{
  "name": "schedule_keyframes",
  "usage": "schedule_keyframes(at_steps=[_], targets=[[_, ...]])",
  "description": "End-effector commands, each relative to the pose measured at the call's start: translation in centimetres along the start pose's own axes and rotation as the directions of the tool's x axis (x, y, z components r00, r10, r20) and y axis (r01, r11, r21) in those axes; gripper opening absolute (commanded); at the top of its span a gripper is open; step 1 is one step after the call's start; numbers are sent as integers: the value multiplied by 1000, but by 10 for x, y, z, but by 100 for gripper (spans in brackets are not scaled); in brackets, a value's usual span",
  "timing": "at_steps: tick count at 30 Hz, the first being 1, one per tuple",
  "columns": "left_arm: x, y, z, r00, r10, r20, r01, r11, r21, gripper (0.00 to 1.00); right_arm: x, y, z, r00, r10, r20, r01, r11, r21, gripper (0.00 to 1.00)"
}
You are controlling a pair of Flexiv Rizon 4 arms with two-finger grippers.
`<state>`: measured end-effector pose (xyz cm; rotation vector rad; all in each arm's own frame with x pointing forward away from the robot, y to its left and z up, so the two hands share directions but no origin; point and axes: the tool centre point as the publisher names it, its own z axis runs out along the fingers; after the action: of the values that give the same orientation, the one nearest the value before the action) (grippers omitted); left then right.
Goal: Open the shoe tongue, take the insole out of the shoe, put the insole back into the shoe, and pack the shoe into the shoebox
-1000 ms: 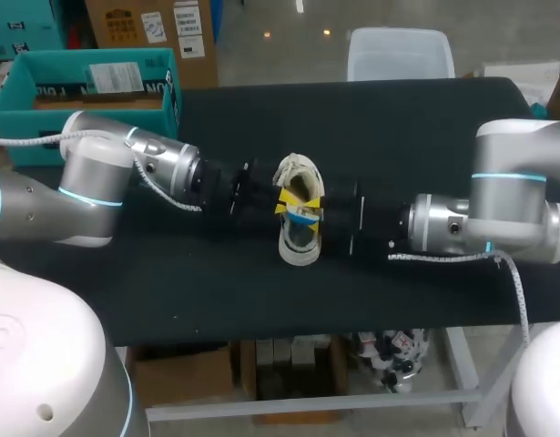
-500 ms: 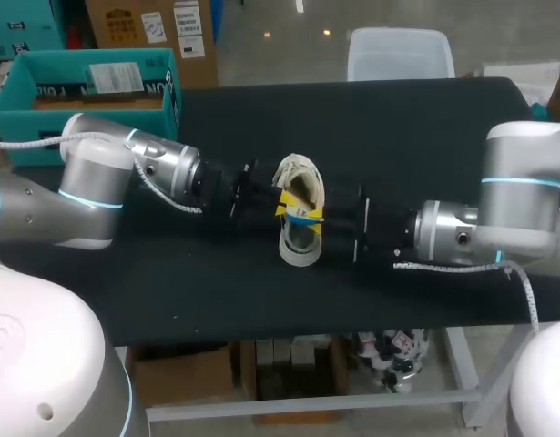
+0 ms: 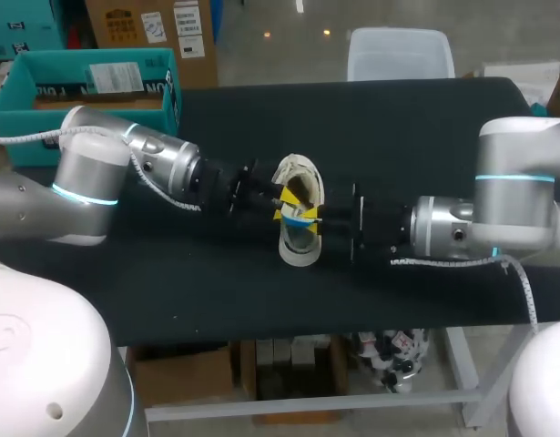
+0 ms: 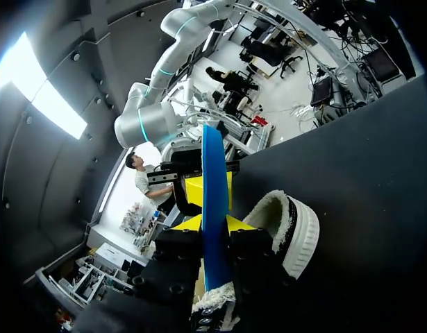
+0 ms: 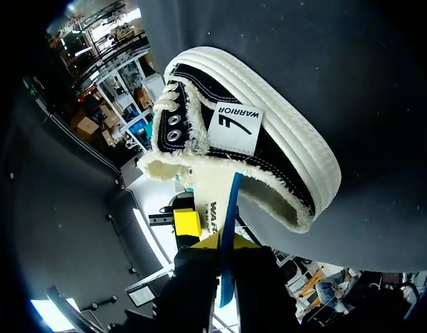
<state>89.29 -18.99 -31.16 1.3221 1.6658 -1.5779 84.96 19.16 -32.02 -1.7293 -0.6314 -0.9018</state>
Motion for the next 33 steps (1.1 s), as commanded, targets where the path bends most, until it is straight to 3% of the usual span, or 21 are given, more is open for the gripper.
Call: schedule_keyframes(at_steps=[1,11,28,33], targets=[[-1,-5,1,1000,4,-3,-4,1000,8,0,-5,-2,0,1000,-4,8,4,1000,-18,0],[3,-9,3,999,15,-38,-14,1000,22,0,-9,4,0,999,-32,34,34,997,-64,0],[18,24,10,998,-16,-56,17,1000,16,0,-11,35,15,998,4,64,1,997,-77,0],[18,25,11,998,-22,-56,22,1000,15,0,-11,36,16,998,15,68,-10,996,-84,0]])
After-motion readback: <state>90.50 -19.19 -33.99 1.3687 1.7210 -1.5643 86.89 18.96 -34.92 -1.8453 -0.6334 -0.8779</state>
